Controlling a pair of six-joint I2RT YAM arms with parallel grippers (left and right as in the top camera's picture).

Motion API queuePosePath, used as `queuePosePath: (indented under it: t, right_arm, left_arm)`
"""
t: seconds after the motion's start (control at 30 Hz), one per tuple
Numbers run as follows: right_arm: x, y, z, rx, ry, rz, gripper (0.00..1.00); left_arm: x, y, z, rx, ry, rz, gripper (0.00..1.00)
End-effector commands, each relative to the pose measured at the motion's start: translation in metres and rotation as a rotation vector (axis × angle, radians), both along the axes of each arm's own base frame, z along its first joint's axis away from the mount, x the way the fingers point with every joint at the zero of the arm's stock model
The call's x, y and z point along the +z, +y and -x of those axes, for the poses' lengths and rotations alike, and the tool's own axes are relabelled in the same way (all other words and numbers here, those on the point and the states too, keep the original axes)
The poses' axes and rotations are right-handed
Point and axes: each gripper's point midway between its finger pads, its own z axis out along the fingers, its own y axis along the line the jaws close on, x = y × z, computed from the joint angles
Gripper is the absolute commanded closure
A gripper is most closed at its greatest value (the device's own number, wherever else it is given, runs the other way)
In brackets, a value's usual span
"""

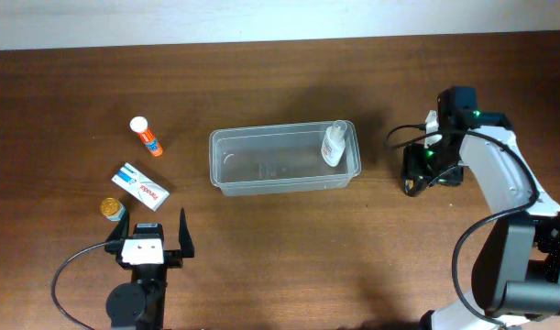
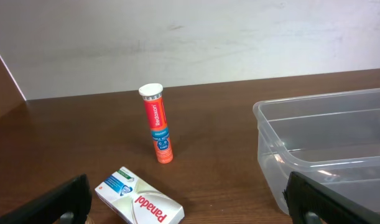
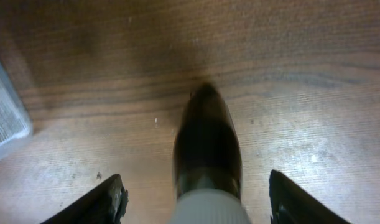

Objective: Pack container
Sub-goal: 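Move the right gripper to the dark bottle and grasp it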

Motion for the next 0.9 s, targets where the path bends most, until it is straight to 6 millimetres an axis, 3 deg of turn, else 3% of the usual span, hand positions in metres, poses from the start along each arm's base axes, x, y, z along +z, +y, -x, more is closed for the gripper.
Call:
queuePosePath:
  t: [0.0,0.53,0.87]
  right_arm:
    - [-0.005,0.001,0.002,0.008,-0.009,-0.010,0.35]
    - [-0.005,-0.001,-0.010,0.008,-0.058,-0.003,0.75]
    - [-0.005,0.000,-0.009,0.008,-0.056,-0.004,0.78]
  left_arm:
    - [-0.001,-0.001,0.000,-0.007,-0.002,0.003,0.00]
    - [-0.001,-0.001,0.000,-0.007,-0.002,0.003,0.00]
    - [-0.001,-0.001,0.000,-0.007,-0.002,0.003,0.00]
